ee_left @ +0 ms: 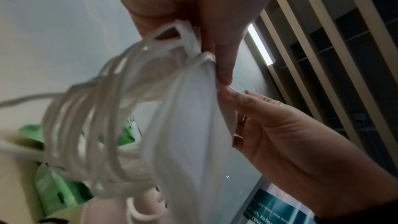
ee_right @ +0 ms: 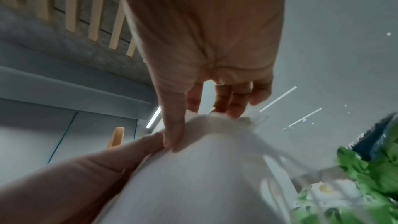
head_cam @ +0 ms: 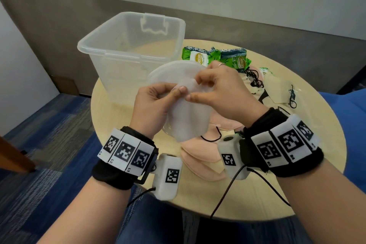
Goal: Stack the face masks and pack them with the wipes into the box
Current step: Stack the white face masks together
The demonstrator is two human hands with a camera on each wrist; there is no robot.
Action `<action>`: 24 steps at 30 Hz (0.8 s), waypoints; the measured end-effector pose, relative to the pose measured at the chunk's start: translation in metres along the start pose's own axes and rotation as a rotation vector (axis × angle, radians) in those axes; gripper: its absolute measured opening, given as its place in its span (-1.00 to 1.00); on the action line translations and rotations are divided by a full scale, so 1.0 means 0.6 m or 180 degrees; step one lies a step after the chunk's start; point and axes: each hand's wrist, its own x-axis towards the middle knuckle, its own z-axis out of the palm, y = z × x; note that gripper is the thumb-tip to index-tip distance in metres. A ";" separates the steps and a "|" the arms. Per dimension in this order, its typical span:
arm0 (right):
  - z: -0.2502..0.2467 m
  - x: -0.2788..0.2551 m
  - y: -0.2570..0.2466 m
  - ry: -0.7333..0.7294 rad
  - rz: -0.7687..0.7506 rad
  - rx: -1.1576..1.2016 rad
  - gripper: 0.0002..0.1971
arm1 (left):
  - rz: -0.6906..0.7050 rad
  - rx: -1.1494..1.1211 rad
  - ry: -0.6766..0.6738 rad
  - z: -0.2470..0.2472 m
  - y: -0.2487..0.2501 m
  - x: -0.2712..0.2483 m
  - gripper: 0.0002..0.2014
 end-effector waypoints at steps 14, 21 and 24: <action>-0.001 0.006 0.015 0.0439 0.0798 0.3599 -0.74 | -0.0312 -0.1031 -0.0165 0.000 -0.003 -0.011 -0.75; 0.032 0.007 0.012 0.0756 0.1221 0.3605 -0.67 | 0.0167 -0.0454 -0.0063 0.018 -0.014 -0.016 -0.78; 0.035 0.002 0.011 0.0590 0.1196 0.3699 -0.68 | 0.0367 -0.0219 -0.0104 0.019 -0.017 -0.018 -0.74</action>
